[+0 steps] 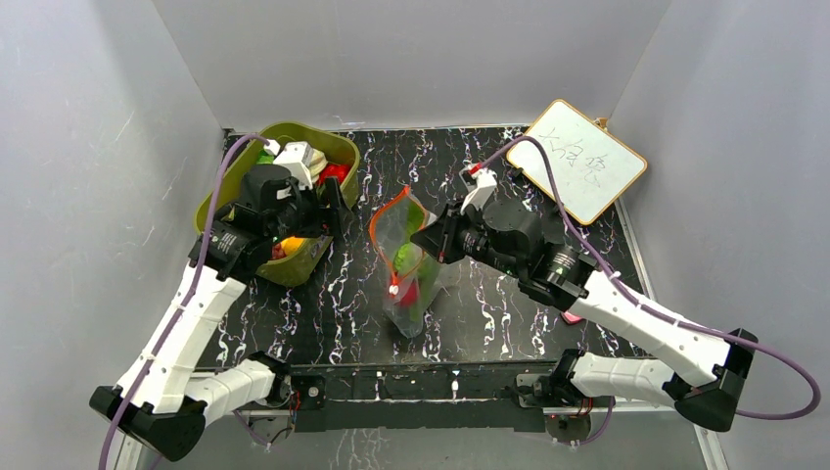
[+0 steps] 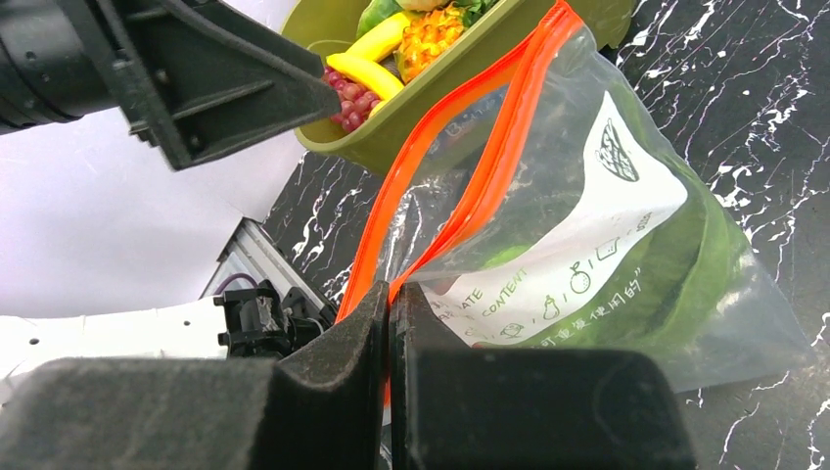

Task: Place the food in the zip-top bag and seal the zipper
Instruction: Pick up the fake fruit from the zipper food storage bag.

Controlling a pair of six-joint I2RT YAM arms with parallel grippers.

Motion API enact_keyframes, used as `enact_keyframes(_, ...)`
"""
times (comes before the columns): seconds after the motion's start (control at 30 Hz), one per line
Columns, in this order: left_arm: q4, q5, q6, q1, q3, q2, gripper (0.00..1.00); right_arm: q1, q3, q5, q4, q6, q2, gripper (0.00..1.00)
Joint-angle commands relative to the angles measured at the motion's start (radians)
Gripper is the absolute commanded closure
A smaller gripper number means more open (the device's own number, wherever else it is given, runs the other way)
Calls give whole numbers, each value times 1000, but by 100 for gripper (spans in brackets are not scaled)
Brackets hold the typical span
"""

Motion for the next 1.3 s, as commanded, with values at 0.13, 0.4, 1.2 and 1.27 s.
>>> enact_keyframes(0.13,-71,-445,173,-1,18,32,17,5,-1,41,47,-6,-71,100)
enact_keyframes(0.4,34,-460,268,155,12,85,30,6,-25,32,55,-10,-101,100)
enact_keyframes(1.2,16,-195,247,506,-106,305,44,6,3,56,43,-80,-93,100)
enact_keyframes(1.27,-6,-220,243,507,-100,312,44,5,-4,59,46,-81,-98,100)
